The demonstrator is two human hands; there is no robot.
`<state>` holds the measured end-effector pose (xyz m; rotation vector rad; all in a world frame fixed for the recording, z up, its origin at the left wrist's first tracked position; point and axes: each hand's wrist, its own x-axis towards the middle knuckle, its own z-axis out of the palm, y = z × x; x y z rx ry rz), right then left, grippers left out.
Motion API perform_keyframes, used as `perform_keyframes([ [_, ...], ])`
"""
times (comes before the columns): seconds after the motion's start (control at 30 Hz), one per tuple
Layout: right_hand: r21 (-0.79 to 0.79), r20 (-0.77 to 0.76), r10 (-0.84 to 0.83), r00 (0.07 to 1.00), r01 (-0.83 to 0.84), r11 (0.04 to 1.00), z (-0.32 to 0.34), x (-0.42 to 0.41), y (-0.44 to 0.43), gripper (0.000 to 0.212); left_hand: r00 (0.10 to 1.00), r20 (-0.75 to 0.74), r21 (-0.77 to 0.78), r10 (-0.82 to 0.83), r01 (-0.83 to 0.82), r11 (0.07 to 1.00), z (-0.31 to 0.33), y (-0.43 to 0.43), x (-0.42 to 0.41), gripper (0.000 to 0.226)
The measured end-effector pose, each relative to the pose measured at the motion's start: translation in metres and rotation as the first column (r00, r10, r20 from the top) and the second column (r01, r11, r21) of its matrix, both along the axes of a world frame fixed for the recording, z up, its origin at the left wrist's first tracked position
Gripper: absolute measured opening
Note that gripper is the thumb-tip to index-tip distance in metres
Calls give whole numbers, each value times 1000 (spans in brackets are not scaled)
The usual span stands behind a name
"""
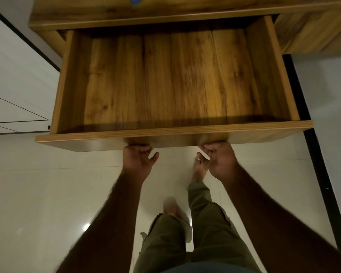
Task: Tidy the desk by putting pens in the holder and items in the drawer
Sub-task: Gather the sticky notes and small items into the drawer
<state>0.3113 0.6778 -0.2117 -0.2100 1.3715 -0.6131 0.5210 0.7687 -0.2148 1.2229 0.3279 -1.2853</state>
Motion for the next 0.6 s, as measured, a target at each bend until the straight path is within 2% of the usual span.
perform_keyframes([
  [0.13, 2, 8, 12, 1000, -12, 1000, 4, -2, 2, 33, 1000, 2, -7, 1, -1, 1000, 1, 0, 0, 26],
  [0.27, 3, 38, 135, 990, -136, 991, 10, -11, 16, 23, 999, 8, 0, -39, 39, 999, 7, 6, 2, 22],
  [0.43, 16, -18, 189, 982, -189, 982, 19, -23, 40, 16, 990, 0, 120, -142, 141, 983, 13, 25, -8, 14],
  [0.6, 0, -63, 188, 980, -188, 982, 44, -31, 53, 12, 982, -3, 101, -189, 189, 977, 39, 40, -13, 14],
])
